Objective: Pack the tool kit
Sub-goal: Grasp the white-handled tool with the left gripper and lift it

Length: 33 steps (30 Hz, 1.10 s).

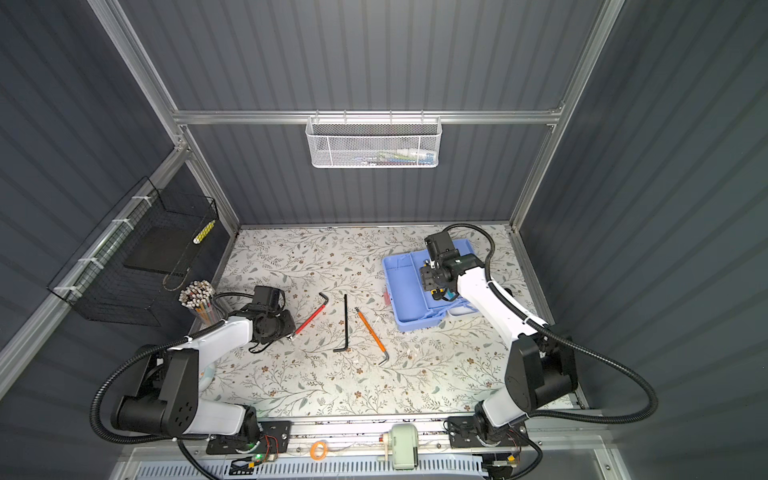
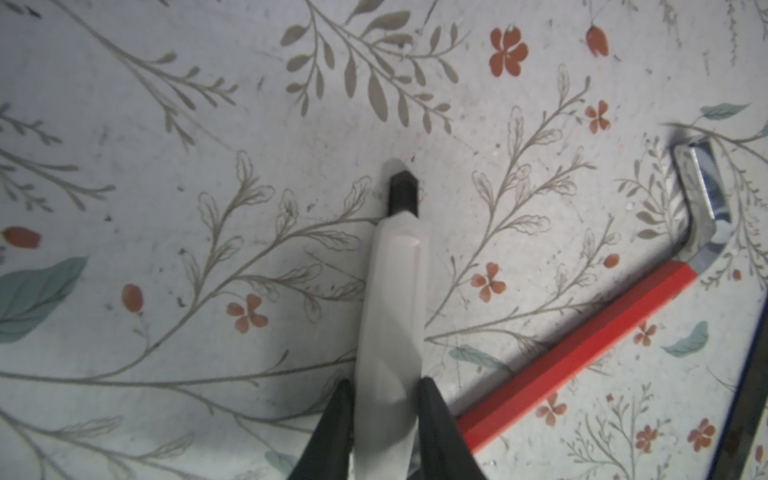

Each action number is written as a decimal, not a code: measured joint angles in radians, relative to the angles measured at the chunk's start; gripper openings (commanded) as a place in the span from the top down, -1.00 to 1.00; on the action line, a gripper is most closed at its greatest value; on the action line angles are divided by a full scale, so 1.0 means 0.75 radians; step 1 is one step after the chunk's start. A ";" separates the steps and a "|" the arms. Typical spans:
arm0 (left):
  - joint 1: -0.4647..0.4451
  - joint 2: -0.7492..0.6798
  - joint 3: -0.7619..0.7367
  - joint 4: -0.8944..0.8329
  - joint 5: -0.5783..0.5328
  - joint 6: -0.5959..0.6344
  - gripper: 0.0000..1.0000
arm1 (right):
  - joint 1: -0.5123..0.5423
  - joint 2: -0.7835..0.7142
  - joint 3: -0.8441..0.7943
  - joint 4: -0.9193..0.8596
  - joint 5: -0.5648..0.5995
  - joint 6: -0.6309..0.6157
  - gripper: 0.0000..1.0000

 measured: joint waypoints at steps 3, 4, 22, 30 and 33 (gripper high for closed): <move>0.000 -0.007 0.005 0.021 0.006 0.001 0.59 | -0.003 0.000 0.000 0.000 -0.001 0.006 -0.40; 0.000 -0.006 0.005 0.024 0.006 0.001 0.59 | -0.004 0.000 0.000 0.000 -0.001 0.006 -0.39; 0.000 0.032 0.023 0.026 0.010 0.012 0.18 | -0.005 -0.039 -0.020 0.000 -0.001 0.016 -0.40; 0.000 0.067 0.050 0.027 -0.005 0.012 0.33 | -0.008 -0.039 -0.021 0.001 -0.001 0.016 -0.41; 0.000 0.067 0.050 0.025 -0.011 0.011 0.42 | -0.014 -0.040 -0.027 0.004 -0.003 0.016 -0.41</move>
